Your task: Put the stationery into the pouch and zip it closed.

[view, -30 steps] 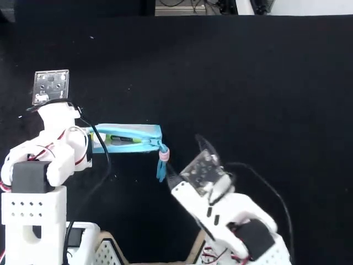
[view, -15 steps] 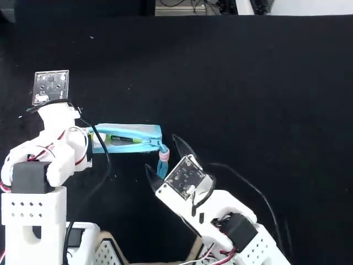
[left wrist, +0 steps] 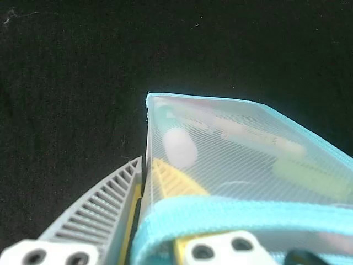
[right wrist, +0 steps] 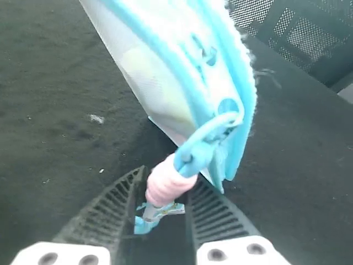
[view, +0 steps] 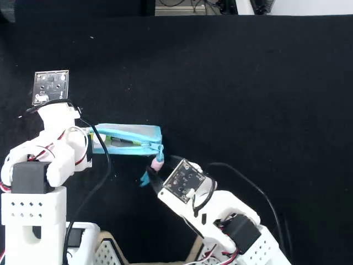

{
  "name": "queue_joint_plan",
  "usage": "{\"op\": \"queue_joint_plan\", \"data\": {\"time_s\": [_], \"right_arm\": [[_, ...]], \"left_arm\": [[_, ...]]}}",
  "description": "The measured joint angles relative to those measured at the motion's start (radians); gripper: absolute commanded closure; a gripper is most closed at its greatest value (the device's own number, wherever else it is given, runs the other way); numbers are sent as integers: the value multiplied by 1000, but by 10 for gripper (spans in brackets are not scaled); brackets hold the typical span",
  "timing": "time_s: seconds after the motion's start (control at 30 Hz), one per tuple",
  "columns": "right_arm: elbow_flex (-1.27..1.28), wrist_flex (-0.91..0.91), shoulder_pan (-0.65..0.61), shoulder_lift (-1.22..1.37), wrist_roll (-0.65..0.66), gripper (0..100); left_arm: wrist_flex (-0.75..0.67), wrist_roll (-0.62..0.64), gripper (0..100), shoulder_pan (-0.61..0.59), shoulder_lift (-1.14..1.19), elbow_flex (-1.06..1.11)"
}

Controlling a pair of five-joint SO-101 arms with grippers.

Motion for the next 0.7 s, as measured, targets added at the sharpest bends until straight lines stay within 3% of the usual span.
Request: {"op": "queue_joint_plan", "data": {"time_s": [0.23,0.5,0.7], "right_arm": [[-35,0,77,0,3,798],[-35,-5,81,0,3,797],[21,-104,81,0,3,797]], "left_arm": [[0,0,970,0,0,0],[0,0,970,0,0,0],[0,0,970,0,0,0]]}}
